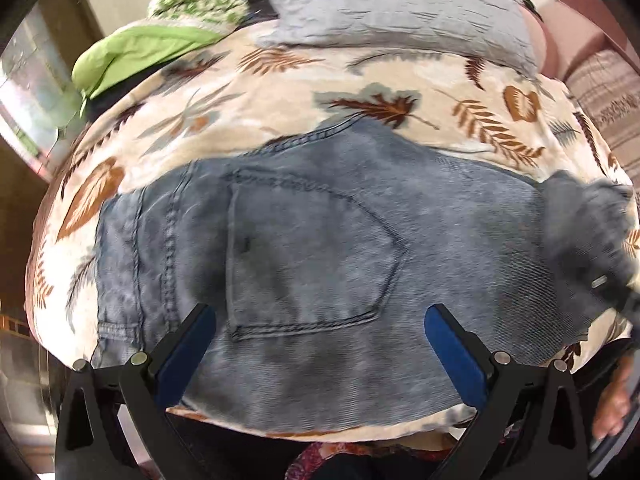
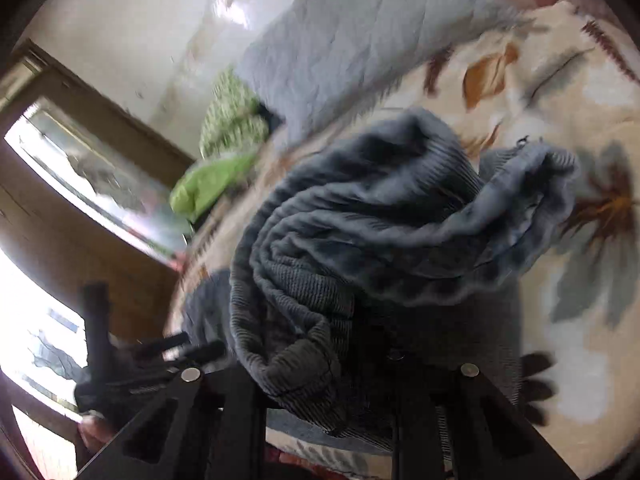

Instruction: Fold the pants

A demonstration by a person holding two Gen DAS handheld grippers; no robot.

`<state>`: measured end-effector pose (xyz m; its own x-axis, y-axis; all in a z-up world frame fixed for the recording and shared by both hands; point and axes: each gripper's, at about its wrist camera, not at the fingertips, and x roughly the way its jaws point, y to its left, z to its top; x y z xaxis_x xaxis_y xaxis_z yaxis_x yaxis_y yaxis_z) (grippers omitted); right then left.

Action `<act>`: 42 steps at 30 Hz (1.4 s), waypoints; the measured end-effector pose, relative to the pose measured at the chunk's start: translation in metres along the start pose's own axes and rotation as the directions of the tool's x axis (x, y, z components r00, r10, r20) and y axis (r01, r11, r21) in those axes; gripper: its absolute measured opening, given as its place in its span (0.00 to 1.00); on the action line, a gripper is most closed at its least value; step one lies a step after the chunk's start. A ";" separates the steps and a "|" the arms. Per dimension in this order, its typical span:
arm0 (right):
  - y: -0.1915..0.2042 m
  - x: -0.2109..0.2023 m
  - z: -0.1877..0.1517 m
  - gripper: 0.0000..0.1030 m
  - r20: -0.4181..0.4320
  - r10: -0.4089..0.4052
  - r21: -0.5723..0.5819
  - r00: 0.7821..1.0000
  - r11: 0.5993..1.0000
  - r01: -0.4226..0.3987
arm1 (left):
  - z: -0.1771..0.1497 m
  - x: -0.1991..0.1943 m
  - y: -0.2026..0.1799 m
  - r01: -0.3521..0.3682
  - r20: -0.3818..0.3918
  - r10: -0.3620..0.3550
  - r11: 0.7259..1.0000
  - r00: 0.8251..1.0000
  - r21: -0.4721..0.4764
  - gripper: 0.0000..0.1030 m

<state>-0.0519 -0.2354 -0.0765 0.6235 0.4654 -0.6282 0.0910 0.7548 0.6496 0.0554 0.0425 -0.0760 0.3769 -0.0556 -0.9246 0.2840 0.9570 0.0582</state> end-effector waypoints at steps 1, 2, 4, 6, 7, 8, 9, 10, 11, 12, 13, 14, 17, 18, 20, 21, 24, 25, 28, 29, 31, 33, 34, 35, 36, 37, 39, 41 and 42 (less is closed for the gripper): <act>0.005 0.015 -0.003 0.26 -0.051 -0.021 -0.010 0.999 1.000 0.020 | -0.002 0.002 0.005 0.000 -0.007 0.000 1.000 1.000 -0.008 1.00; 0.009 0.027 -0.006 0.34 -0.090 -0.041 -0.019 0.995 0.999 0.039 | -0.005 0.004 0.007 0.001 -0.011 -0.001 1.000 1.000 -0.011 1.00; 0.018 0.046 -0.015 0.49 -0.136 -0.101 -0.062 0.986 0.994 0.093 | -0.011 0.007 0.011 0.006 -0.024 -0.007 1.000 1.000 -0.014 1.00; 0.029 0.049 -0.023 0.64 -0.130 -0.091 -0.123 0.987 0.990 0.075 | -0.014 0.010 0.013 0.010 -0.030 -0.010 1.000 1.000 -0.012 1.00; 0.034 0.048 -0.025 0.70 -0.130 -0.074 -0.146 0.989 0.988 0.054 | -0.017 0.009 0.014 0.010 -0.031 -0.011 1.000 0.999 -0.011 1.00; 0.037 0.047 -0.026 0.71 -0.134 -0.055 -0.164 0.989 0.986 0.033 | -0.017 0.009 0.013 0.010 -0.031 -0.010 1.000 0.999 -0.011 1.00; 0.039 0.045 -0.026 0.71 -0.138 -0.043 -0.179 0.989 0.984 0.018 | -0.016 0.010 0.013 0.013 -0.031 -0.013 1.000 0.999 -0.013 1.00; 0.040 0.044 -0.027 0.71 -0.142 -0.038 -0.192 0.989 0.981 0.010 | -0.015 0.010 0.013 0.019 -0.030 -0.019 1.000 0.999 -0.014 1.00; 0.043 0.040 -0.026 0.71 -0.138 -0.034 -0.203 0.990 0.979 0.005 | -0.015 0.009 0.012 0.024 -0.027 -0.024 1.000 0.999 -0.013 1.00; 0.043 0.034 -0.025 0.71 -0.126 -0.026 -0.209 0.992 0.978 -0.001 | -0.014 0.008 0.011 0.027 -0.023 -0.028 1.000 0.999 -0.009 1.00; 0.040 0.027 -0.023 0.71 -0.117 -0.003 -0.209 0.993 0.978 -0.022 | -0.013 0.006 0.009 0.028 -0.014 -0.028 1.000 0.999 -0.002 1.00; 0.038 0.022 -0.021 0.71 -0.113 0.036 -0.200 0.993 0.978 -0.058 | -0.011 0.006 0.006 0.029 -0.009 -0.029 1.000 1.000 0.003 1.00; 0.020 0.002 -0.005 0.71 -0.050 0.127 -0.123 0.991 0.984 -0.132 | -0.005 0.006 -0.005 0.045 -0.007 -0.044 0.999 0.999 0.021 1.00; 0.016 0.001 0.000 0.71 -0.036 0.135 -0.096 0.990 0.986 -0.138 | -0.002 0.009 -0.014 0.047 -0.009 -0.047 0.998 0.999 0.038 1.00; 0.004 0.004 0.014 0.71 -0.018 0.153 -0.044 0.988 0.987 -0.154 | 0.002 0.012 -0.031 0.043 -0.014 -0.042 0.996 0.999 0.075 1.00; -0.001 0.008 0.022 0.71 -0.010 0.161 -0.016 0.987 0.987 -0.161 | 0.003 0.014 -0.040 0.044 -0.013 -0.043 0.995 0.999 0.094 1.00; -0.014 0.033 0.049 0.71 -0.011 0.184 0.085 0.983 0.980 -0.182 | 0.008 0.020 -0.063 0.063 -0.012 -0.062 0.988 0.998 0.142 1.00; -0.022 0.039 0.054 0.71 -0.013 0.189 0.120 0.982 0.975 -0.186 | 0.008 0.026 -0.071 0.055 -0.022 -0.052 0.985 0.998 0.161 1.00; -0.046 0.070 0.058 0.58 -0.086 0.143 0.216 0.986 0.969 -0.122 | 0.005 0.045 -0.081 0.012 -0.058 -0.001 0.982 0.998 0.187 1.00; -0.054 0.079 0.056 0.37 -0.110 0.110 0.228 0.988 0.970 -0.083 | 0.005 0.046 -0.077 0.037 -0.057 -0.028 0.986 0.998 0.160 1.00; -0.060 0.079 0.056 0.32 -0.105 0.082 0.225 0.991 0.973 -0.057 | 0.007 0.049 -0.071 0.072 -0.086 -0.062 0.990 0.994 0.123 1.00; -0.064 0.078 0.059 0.32 -0.119 0.108 0.244 0.987 0.967 -0.076 | 0.008 0.050 -0.068 0.080 -0.099 -0.069 0.990 0.993 0.112 1.00; -0.063 0.077 0.059 0.32 -0.119 0.111 0.243 0.987 0.967 -0.079 | 0.008 0.048 -0.069 0.071 -0.101 -0.059 0.991 0.993 0.116 1.00; -0.061 0.075 0.059 0.32 -0.109 0.107 0.235 0.988 0.969 -0.079 | 0.007 0.045 -0.069 0.060 -0.098 -0.048 0.991 0.994 0.121 1.00; -0.059 0.073 0.059 0.32 -0.103 0.097 0.218 0.990 0.973 -0.073 | 0.006 0.042 -0.068 0.046 -0.091 -0.034 0.991 0.995 0.127 1.00; -0.054 0.070 0.058 0.34 -0.102 0.082 0.185 0.991 0.981 -0.062 | 0.005 0.038 -0.066 0.033 -0.083 -0.023 0.991 0.996 0.128 1.00; -0.038 0.065 0.054 0.35 -0.102 0.060 0.093 0.993 0.994 -0.050 | 0.003 0.032 -0.057 0.021 -0.072 -0.013 0.993 0.997 0.115 1.00; -0.023 0.062 0.049 0.35 -0.104 0.036 0.012 0.994 0.999 -0.035 | -0.002 0.025 -0.040 0.022 -0.059 -0.017 0.996 0.998 0.083 1.00; -0.018 0.061 0.044 0.35 -0.111 0.024 -0.021 0.994 0.999 -0.026 | -0.004 0.021 -0.030 0.016 -0.052 -0.012 0.998 0.999 0.065 1.00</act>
<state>0.0186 -0.2403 -0.1080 0.5353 0.5319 -0.6562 0.0578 0.7520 0.6567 0.0508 0.0138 -0.0985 0.3274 -0.0528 -0.9434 0.3464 0.9356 0.0679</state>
